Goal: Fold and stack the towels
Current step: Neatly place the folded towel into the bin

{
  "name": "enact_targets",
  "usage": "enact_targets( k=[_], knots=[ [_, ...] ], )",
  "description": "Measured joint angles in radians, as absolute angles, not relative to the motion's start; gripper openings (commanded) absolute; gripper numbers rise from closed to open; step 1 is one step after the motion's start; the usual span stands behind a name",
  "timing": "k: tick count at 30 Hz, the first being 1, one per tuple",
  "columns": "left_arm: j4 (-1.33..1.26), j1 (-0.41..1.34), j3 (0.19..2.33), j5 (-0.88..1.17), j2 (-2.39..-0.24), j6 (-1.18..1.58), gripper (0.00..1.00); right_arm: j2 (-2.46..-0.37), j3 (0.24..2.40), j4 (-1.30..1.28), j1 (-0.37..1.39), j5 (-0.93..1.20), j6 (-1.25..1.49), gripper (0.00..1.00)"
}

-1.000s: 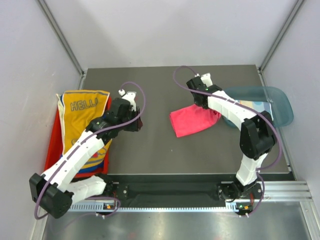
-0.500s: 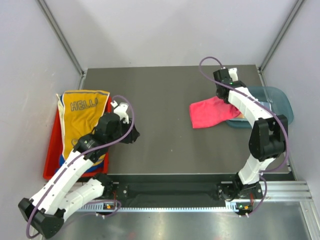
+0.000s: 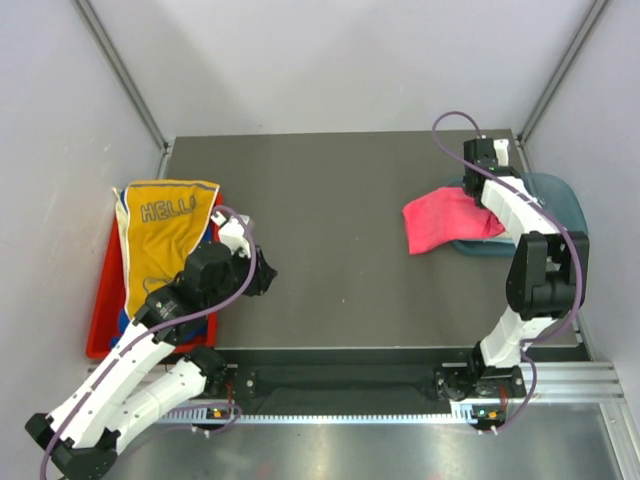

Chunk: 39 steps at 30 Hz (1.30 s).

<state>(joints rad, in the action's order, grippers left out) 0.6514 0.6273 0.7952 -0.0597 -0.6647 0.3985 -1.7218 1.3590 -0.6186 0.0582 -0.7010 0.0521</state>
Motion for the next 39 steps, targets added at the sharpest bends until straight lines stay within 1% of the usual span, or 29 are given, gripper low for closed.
enact_targets(
  k=[7, 15, 28, 39],
  knots=[
    [0.651, 0.669, 0.794, -0.092, -0.655, 0.408, 0.41, -1.722, 1.348, -0.557, 0.017, -0.706, 0.044, 0.00],
    [0.651, 0.671, 0.794, -0.109, -0.643, 0.417, 0.41, -1.747, 1.345, -0.466, -0.064, -0.722, 0.020, 0.00],
    [0.651, 0.673, 0.794, -0.122, -0.636, 0.418, 0.41, -1.797, 1.272, -0.300, -0.091, -0.775, -0.112, 0.00],
    [0.651, 0.682, 0.793, -0.126, -0.636, 0.418, 0.41, -1.882, 1.275, -0.197, -0.127, -0.795, -0.170, 0.00]
  ],
)
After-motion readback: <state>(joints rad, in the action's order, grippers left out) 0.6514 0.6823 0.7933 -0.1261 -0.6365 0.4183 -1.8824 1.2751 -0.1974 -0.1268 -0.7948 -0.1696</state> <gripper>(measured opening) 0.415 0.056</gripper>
